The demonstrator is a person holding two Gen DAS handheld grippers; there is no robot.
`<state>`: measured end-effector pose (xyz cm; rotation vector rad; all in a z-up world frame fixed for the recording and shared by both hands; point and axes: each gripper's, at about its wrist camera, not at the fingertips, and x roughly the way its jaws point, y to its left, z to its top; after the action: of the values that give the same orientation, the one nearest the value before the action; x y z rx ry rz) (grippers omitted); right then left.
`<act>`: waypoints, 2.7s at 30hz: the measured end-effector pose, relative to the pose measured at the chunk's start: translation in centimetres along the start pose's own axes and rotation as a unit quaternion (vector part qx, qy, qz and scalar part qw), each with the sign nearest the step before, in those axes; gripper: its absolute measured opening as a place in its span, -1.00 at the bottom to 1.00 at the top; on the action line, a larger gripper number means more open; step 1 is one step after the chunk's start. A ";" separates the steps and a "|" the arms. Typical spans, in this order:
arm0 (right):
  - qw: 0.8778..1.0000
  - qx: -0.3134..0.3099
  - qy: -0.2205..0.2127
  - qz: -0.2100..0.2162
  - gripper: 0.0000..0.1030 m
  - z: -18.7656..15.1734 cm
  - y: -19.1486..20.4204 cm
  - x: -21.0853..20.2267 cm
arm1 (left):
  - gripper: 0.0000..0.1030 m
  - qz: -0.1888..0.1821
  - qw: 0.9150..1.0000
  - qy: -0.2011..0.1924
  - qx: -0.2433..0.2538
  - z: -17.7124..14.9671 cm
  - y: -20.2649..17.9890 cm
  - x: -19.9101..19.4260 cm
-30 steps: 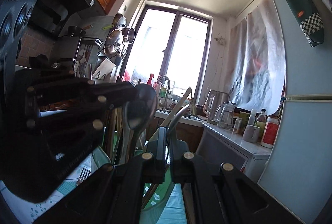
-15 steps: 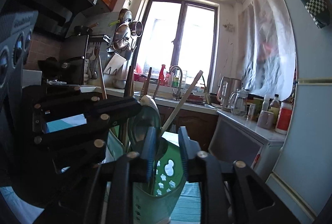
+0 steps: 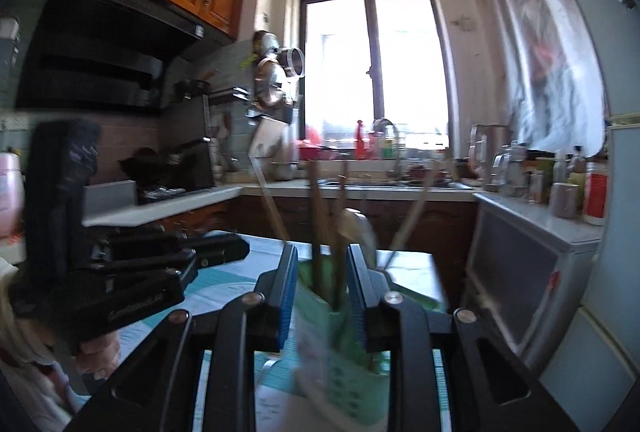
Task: Organize utensils
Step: 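Move the right tool down over the metal fork on the placemat, then grasp the metal fork by its handle with the right tool, then lift the fork with the right tool and lower it into the holder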
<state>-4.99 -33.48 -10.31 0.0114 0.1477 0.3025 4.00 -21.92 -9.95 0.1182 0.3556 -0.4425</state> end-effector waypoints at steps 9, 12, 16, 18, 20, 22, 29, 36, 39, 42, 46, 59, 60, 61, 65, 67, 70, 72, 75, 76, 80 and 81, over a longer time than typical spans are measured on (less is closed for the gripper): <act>0.994 0.015 0.077 0.077 -0.52 -0.4 2.7 2.6 | -0.12 0.103 0.979 0.141 -0.102 -4.6 10.4 -0.8; 0.986 -0.003 0.156 0.066 -0.52 -1.4 4.3 5.4 | -0.12 0.115 0.975 0.158 -0.109 -6.2 12.1 -1.1; 0.964 -0.045 0.260 0.034 -0.52 -3.2 6.5 9.4 | -0.12 0.119 0.970 0.178 -0.113 -7.8 13.8 -1.1; 0.950 -0.061 0.306 0.017 -0.52 -3.8 7.3 11.3 | -0.12 0.118 0.968 0.189 -0.114 -8.3 14.3 -0.8; 0.933 -0.065 0.355 0.004 -0.52 -4.5 7.6 13.3 | -0.12 0.117 0.965 0.199 -0.122 -8.9 15.3 -0.6; 0.917 -0.067 0.392 0.003 -0.52 -5.1 8.0 15.0 | -0.12 0.113 0.962 0.205 -0.138 -9.2 15.9 0.2; 0.870 -0.063 0.488 -0.027 -0.52 -6.9 8.6 19.3 | -0.12 0.105 0.953 0.204 -0.199 -10.4 20.2 0.3; 0.847 -0.060 0.526 -0.047 -0.71 -7.7 8.6 21.6 | -0.12 0.097 0.949 0.206 -0.218 -10.6 21.9 0.8; 0.840 -0.056 0.537 -0.048 -0.85 -7.5 8.5 22.4 | -0.12 0.089 0.949 0.205 -0.222 -10.6 22.2 1.1; 0.837 -0.060 0.541 -0.045 -0.87 -7.4 9.0 22.8 | -0.12 0.080 0.948 0.207 -0.228 -10.6 22.2 1.4; 0.847 -0.049 0.529 -0.009 -0.93 -7.0 9.4 21.3 | -0.12 0.081 0.948 0.207 -0.226 -10.5 21.4 1.2; 0.923 0.023 0.380 0.051 -0.93 -3.3 8.8 14.0 | -0.12 0.071 0.958 0.195 -0.196 -8.7 17.6 0.5; 0.934 0.029 0.353 0.056 -0.93 -2.5 8.7 13.1 | -0.12 0.068 0.960 0.194 -0.192 -8.4 17.1 0.5; 0.943 0.036 0.325 0.060 -0.93 -1.7 8.4 12.2 | -0.12 0.063 0.961 0.192 -0.188 -8.1 16.8 0.4; 0.981 0.053 0.182 0.046 -0.93 1.6 6.7 7.4 | -0.12 0.047 0.968 0.188 -0.160 -6.5 15.0 0.1; 0.991 0.052 0.122 0.019 -0.93 2.4 5.8 5.5 | -0.12 0.041 0.971 0.184 -0.145 -5.6 13.9 0.0; 0.997 0.043 0.055 -0.032 -0.93 3.1 4.7 3.2 | -0.12 0.035 0.975 0.180 -0.129 -4.3 12.3 0.2; 0.997 0.040 0.015 -0.068 -0.93 3.4 3.6 2.0 | -0.12 0.032 0.976 0.177 -0.126 -3.6 11.6 0.3; 0.994 0.040 -0.017 -0.103 -0.93 3.3 2.1 1.5 | -0.12 0.034 0.976 0.174 -0.127 -2.8 11.0 0.5; 0.993 0.044 -0.021 -0.110 -0.93 3.0 1.4 1.7 | -0.12 0.034 0.976 0.175 -0.128 -2.6 10.8 0.7; 0.989 0.057 -0.026 -0.135 -0.93 1.5 -0.5 3.1 | -0.12 0.036 0.973 0.182 -0.137 -2.2 10.7 1.1; 0.988 0.057 -0.029 -0.140 -0.92 1.2 -1.0 3.2 | -0.12 0.039 0.972 0.184 -0.137 -2.2 10.5 1.2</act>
<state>-1.53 -33.43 -9.60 0.1119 0.1068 0.0130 8.98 -12.53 -12.02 -0.0579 0.7709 -0.2889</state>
